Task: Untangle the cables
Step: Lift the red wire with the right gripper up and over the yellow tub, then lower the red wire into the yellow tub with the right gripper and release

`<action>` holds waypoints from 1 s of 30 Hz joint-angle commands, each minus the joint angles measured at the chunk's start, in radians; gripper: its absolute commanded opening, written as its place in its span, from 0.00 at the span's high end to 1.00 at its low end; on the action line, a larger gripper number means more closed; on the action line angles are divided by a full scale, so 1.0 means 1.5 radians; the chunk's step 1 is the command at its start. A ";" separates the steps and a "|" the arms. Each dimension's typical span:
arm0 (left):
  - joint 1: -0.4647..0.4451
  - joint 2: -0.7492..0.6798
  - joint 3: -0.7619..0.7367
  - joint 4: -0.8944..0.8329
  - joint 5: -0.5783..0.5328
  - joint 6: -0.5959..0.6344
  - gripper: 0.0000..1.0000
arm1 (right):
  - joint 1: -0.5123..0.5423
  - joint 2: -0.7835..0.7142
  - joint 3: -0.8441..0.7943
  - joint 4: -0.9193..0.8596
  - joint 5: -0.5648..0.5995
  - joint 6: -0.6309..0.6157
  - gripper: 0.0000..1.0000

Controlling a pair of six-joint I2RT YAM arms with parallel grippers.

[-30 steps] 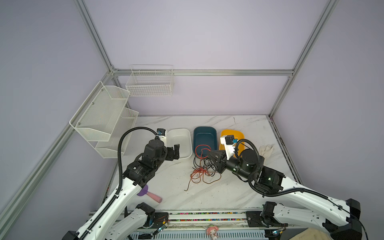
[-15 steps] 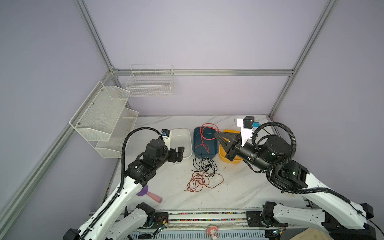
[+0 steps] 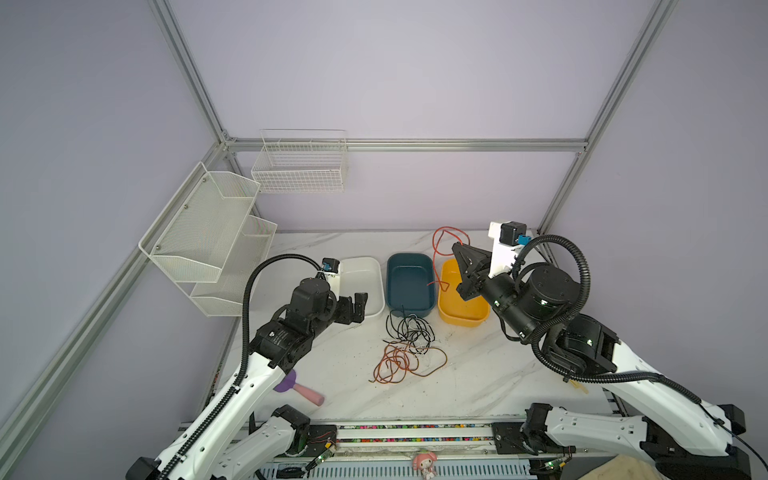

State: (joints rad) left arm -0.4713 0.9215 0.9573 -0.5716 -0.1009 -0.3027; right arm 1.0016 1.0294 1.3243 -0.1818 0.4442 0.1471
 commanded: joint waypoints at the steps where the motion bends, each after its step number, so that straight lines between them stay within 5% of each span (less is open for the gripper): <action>1: 0.004 -0.011 0.001 0.010 -0.006 0.007 0.00 | -0.040 0.007 -0.011 -0.007 0.043 0.000 1.00; 5: 0.003 -0.012 -0.001 0.009 -0.004 0.006 0.00 | -0.165 0.016 -0.028 -0.007 -0.081 0.042 1.00; 17: 0.004 -0.009 -0.001 0.008 -0.004 0.009 0.00 | -0.250 0.063 -0.052 0.001 -0.005 0.084 1.00; 30: 0.004 -0.006 -0.002 0.004 0.006 0.006 0.00 | -0.379 0.123 -0.194 0.109 -0.097 0.137 1.00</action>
State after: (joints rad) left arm -0.4713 0.9207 0.9573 -0.5720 -0.1040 -0.3027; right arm 0.4507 1.2007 1.0618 -0.0998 0.3309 0.3157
